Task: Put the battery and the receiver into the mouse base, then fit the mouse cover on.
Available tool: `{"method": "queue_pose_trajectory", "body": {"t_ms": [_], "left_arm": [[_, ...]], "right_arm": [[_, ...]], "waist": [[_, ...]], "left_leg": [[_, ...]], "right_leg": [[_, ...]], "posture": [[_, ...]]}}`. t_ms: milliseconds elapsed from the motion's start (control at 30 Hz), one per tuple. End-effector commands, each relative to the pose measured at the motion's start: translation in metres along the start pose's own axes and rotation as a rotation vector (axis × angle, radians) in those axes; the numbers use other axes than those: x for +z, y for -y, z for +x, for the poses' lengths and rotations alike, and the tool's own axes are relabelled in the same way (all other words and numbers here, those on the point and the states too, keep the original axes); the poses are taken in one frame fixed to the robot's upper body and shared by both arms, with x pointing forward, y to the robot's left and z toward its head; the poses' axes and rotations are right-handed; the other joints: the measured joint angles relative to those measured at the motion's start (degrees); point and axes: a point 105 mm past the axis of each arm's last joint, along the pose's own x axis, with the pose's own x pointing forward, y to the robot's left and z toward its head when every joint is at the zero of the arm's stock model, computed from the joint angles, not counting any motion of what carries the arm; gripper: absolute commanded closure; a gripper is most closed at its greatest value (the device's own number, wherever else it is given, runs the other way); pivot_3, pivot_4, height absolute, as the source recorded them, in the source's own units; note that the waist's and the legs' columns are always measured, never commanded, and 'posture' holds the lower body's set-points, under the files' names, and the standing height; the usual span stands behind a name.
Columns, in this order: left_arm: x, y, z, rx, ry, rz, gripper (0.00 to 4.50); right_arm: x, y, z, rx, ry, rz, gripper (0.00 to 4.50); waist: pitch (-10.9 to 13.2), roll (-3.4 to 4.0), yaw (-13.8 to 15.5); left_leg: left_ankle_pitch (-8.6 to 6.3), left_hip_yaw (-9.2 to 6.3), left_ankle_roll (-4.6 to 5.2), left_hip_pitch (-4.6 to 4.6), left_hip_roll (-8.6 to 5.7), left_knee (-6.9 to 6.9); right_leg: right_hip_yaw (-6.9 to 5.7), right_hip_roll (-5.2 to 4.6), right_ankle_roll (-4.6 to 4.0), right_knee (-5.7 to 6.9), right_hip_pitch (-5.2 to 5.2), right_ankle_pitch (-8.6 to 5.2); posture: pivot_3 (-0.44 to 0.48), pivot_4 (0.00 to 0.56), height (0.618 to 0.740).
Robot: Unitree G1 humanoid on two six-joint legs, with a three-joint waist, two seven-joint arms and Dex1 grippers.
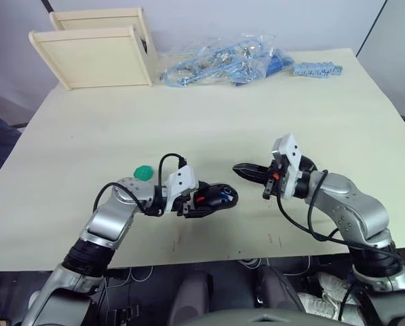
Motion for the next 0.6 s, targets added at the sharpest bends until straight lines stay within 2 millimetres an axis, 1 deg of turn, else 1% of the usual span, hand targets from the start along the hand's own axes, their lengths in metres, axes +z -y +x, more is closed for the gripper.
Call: {"method": "queue_pose_trajectory", "body": {"t_ms": [33, 100, 167, 233, 267, 367, 400, 433, 467, 500, 533, 567, 600], "left_arm": [[-0.010, 0.000, -0.003, -0.009, -0.040, -0.026, 1.54], [-0.010, 0.000, -0.003, -0.011, -0.041, -0.026, 1.54], [-0.010, 0.000, -0.004, -0.012, -0.042, -0.025, 1.54], [-0.011, 0.000, -0.004, -0.010, -0.047, -0.015, 1.54], [-0.011, -0.001, -0.004, -0.009, -0.048, -0.012, 1.54], [-0.010, -0.001, -0.005, -0.016, -0.028, -0.042, 1.54], [-0.009, -0.002, -0.006, -0.010, -0.016, -0.054, 1.54], [-0.007, -0.003, -0.006, -0.006, -0.007, -0.060, 1.54], [-0.007, -0.004, -0.007, -0.003, -0.005, -0.059, 1.04], [-0.006, -0.004, -0.008, 0.005, 0.000, -0.056, 0.50], [-0.004, -0.006, -0.010, 0.022, 0.013, -0.052, 0.12], [-0.002, -0.008, -0.012, 0.035, 0.024, -0.050, 0.00], [0.000, -0.009, -0.016, 0.045, 0.038, -0.050, 0.00]], "right_arm": [[0.009, -0.008, -0.018, -0.030, 0.121, -0.044, 4.44], [0.000, -0.010, -0.025, -0.014, 0.066, -0.053, 4.44], [-0.005, -0.007, -0.033, -0.039, 0.032, -0.054, 4.44], [-0.004, 0.001, -0.044, -0.100, 0.051, -0.082, 4.44], [-0.005, 0.002, -0.048, -0.107, 0.047, -0.084, 4.21], [-0.010, 0.002, -0.062, -0.111, 0.025, -0.081, 3.25], [-0.011, 0.003, -0.066, -0.120, 0.019, -0.086, 2.68], [-0.011, 0.003, -0.068, -0.125, 0.016, -0.090, 2.54], [-0.011, 0.003, -0.071, -0.128, 0.016, -0.088, 2.09], [-0.012, 0.003, -0.076, -0.133, 0.006, -0.091, 1.74], [-0.014, 0.003, -0.083, -0.143, -0.006, -0.089, 1.25], [-0.015, 0.002, -0.088, -0.150, -0.014, -0.088, 0.78], [-0.016, 0.002, -0.093, -0.154, -0.025, -0.091, 0.24]], "waist": [[0.0, -0.04, 0.0], [0.0, -0.02, 0.0], [0.1, -0.05, 0.0], [0.1, -0.09, 0.1], [0.1, -0.08, 0.1], [0.1, -0.09, 0.1], [0.1, -0.09, 0.1], [0.1, -0.10, 0.1], [0.1, -0.10, 0.0], [0.1, -0.09, 0.0], [0.1, -0.11, 0.1], [0.1, -0.12, 0.1], [0.2, -0.15, 0.2]], "left_leg": [[0.00, 0.00, 0.00, -0.01, 0.00, 0.00], [0.00, 0.04, 0.00, 0.01, 0.00, 0.00], [0.00, 0.04, 0.00, 0.01, 0.00, 0.01], [0.00, 0.04, 0.00, 0.00, 0.00, 0.01], [0.00, 0.04, 0.00, 0.00, 0.00, 0.01], [0.00, 0.08, 0.00, 0.01, 0.00, 0.00], [0.00, 0.08, 0.00, 0.00, 0.00, 0.00], [0.00, 0.09, 0.00, 0.00, 0.00, 0.00], [0.00, 0.09, 0.00, 0.00, 0.00, 0.00], [0.00, 0.09, 0.00, 0.00, 0.00, 0.00], [0.00, 0.09, 0.00, 0.00, 0.00, 0.00], [0.00, 0.08, 0.00, -0.01, 0.00, 0.00], [0.00, 0.08, 0.00, -0.01, 0.00, 0.01]], "right_leg": [[0.00, 0.00, 0.00, -0.01, 0.00, 0.00], [0.00, 0.01, 0.00, 0.01, 0.00, 0.00], [0.04, -0.01, 0.01, 0.00, 0.00, 0.00], [0.03, -0.01, 0.01, -0.01, 0.00, 0.00], [0.01, -0.01, 0.01, -0.01, 0.00, 0.00], [0.02, 0.00, 0.01, 0.00, 0.00, 0.00], [0.01, 0.00, 0.01, 0.00, 0.01, 0.00], [0.01, 0.00, 0.01, -0.01, 0.01, 0.00], [0.02, 0.00, 0.01, -0.01, 0.01, 0.00], [0.02, 0.00, 0.01, -0.01, 0.01, 0.00], [0.03, 0.00, 0.01, 0.00, 0.00, 0.00], [0.02, 0.00, 0.01, 0.00, 0.00, 0.00], [0.00, 0.00, 0.01, -0.01, 0.01, 0.00]], "posture": [[0.000, 0.150, 0.740], [0.000, 0.150, 0.740], [0.000, 0.150, 0.740], [0.000, 0.150, 0.740], [0.000, 0.150, 0.740], [0.000, 0.150, 0.740], [0.000, 0.150, 0.740], [0.000, 0.150, 0.740], [0.000, 0.150, 0.740], [0.000, 0.150, 0.740], [0.000, 0.150, 0.740], [0.000, 0.150, 0.740], [0.000, 0.150, 0.740]]}}
